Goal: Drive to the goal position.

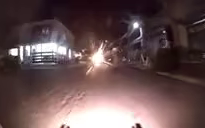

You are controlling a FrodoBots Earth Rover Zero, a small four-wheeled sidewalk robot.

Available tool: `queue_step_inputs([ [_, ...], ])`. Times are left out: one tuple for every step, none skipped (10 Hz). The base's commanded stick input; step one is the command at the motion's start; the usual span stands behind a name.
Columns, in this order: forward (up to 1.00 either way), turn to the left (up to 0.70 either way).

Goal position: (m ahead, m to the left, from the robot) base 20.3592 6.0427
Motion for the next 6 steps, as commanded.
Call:
queue_step_inputs([
  [0.85,0.00],
  [0.85,0.00],
  [0.85,0.00],
  [0.85,0.00],
  [0.85,0.00],
  [0.85,0.00],
])
